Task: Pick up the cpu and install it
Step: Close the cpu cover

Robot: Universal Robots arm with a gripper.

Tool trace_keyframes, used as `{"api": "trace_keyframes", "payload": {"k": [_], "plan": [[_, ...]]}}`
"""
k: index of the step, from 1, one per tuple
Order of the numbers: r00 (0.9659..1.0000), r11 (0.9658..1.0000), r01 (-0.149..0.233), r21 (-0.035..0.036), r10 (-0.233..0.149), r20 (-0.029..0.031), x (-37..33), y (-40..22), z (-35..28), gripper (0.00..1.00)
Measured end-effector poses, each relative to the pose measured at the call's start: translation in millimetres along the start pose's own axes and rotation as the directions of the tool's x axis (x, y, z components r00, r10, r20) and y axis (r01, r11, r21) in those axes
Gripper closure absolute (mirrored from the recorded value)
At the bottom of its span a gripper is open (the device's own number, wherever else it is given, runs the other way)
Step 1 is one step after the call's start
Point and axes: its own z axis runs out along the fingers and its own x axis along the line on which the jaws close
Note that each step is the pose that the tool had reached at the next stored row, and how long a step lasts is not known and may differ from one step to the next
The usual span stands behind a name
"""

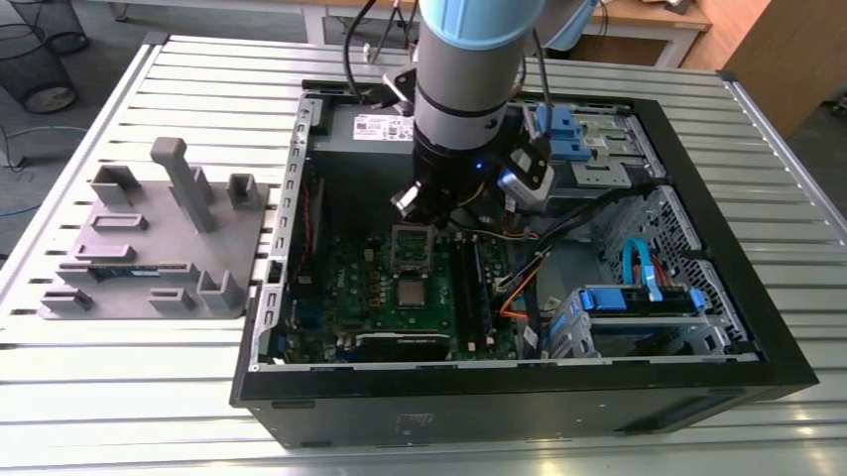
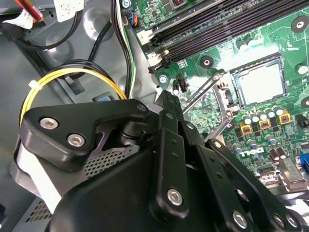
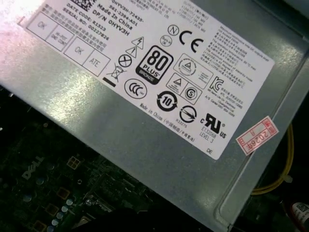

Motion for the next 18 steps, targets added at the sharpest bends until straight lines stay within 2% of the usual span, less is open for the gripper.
{"api": "trace_keyframes", "payload": {"k": [7,18], "plan": [[0.9999,0.9999,0.013,-0.0009,-0.013,-0.0004,0.7,1.3,-4.1,0.89],[0.9998,0.9998,0.017,-0.0012,-0.017,-0.0006,1.3,1.2,-6.4,0.89]]}}
